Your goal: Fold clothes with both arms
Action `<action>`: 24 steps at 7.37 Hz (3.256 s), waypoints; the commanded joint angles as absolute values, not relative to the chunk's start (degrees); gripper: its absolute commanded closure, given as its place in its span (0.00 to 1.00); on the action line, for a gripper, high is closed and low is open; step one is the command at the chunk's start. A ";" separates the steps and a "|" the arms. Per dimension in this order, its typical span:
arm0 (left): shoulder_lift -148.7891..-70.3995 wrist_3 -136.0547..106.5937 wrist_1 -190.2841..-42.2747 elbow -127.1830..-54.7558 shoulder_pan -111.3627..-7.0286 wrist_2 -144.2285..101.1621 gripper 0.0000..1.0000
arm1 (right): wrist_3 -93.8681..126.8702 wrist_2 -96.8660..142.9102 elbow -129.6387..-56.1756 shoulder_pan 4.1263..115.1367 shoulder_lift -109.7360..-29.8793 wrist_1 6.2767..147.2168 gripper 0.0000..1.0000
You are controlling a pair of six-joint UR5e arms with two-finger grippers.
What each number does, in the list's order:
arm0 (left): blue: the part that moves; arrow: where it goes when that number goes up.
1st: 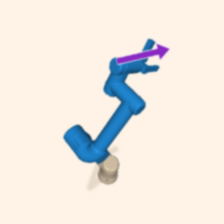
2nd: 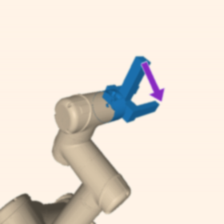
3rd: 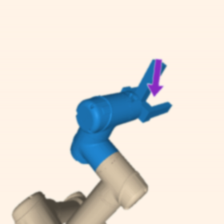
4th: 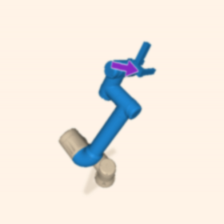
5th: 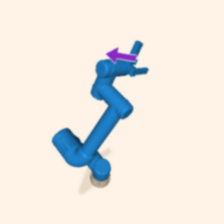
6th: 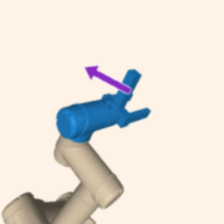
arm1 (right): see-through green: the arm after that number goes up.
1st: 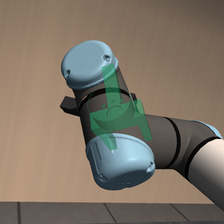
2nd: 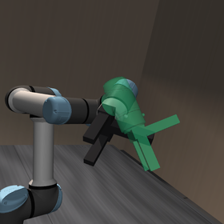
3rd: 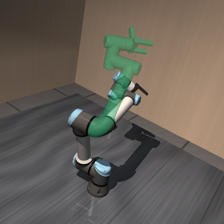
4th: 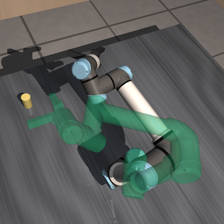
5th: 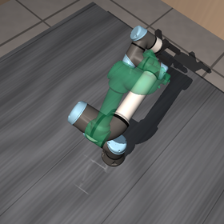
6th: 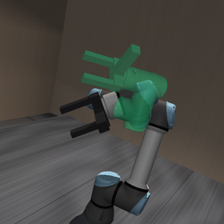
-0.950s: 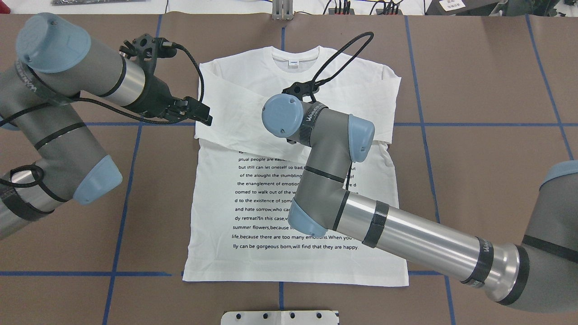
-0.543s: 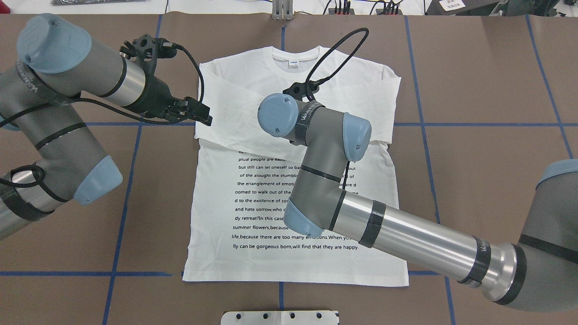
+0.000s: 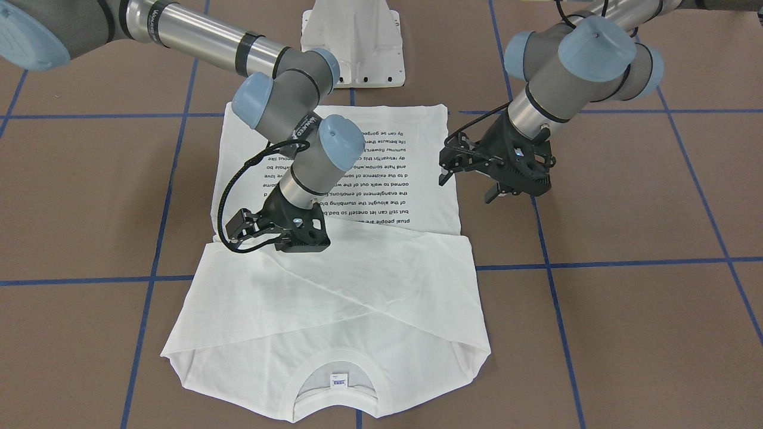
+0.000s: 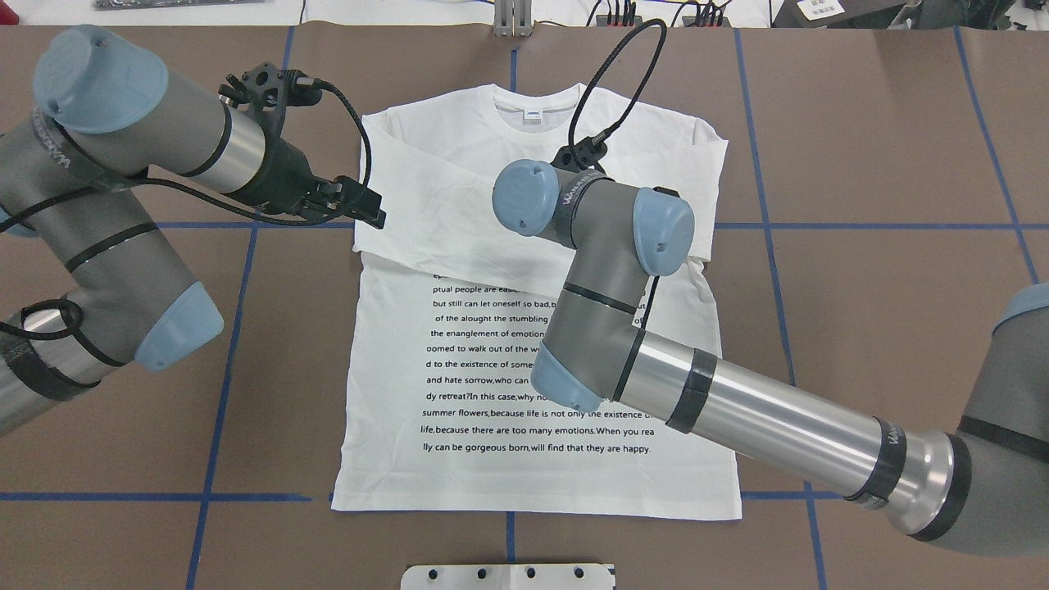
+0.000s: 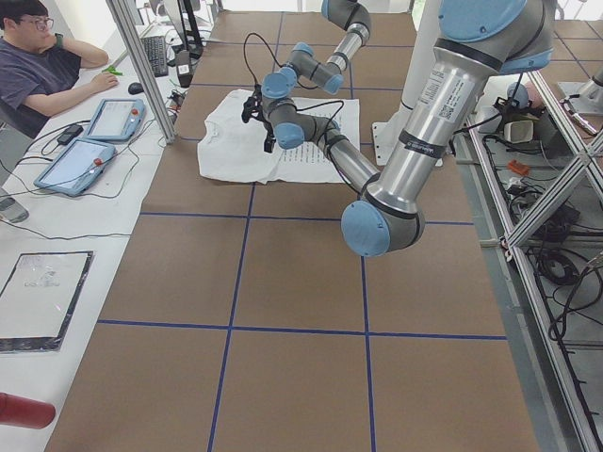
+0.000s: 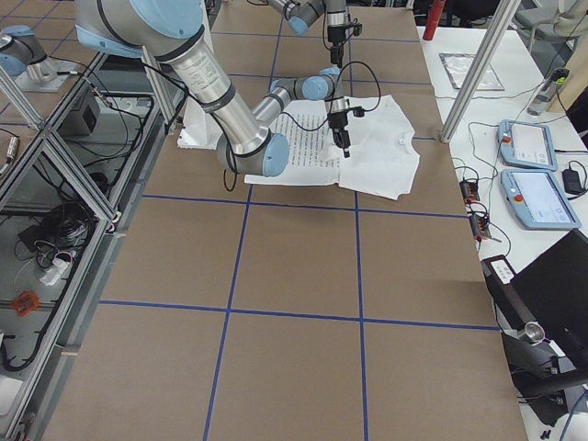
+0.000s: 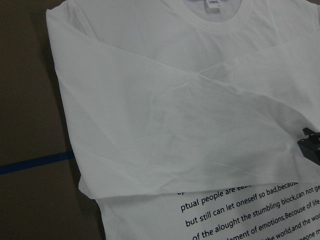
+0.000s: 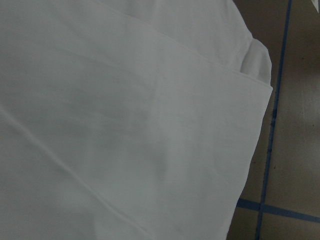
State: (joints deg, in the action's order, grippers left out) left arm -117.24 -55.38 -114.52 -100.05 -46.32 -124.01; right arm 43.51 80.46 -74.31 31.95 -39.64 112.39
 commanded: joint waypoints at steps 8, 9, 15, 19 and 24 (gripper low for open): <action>-113.23 -63.41 -114.35 -105.70 -40.65 -117.91 0.00 | 55.32 101.94 -105.07 37.53 -70.27 80.61 0.00; -109.20 -66.41 -114.08 -109.82 -35.99 -113.08 0.00 | 60.07 101.34 -111.29 35.01 -76.14 80.51 0.00; -96.86 -86.73 -113.82 -117.61 -10.30 -93.87 0.00 | 78.49 86.49 -125.24 14.16 -88.77 80.42 0.00; -97.82 -87.01 -109.18 -115.40 -8.71 -93.87 0.33 | 78.49 86.13 -124.98 13.80 -88.59 80.42 0.00; -98.17 -87.01 -109.16 -115.58 -8.70 -93.96 1.00 | 78.40 86.13 -124.72 13.80 -88.59 80.42 0.00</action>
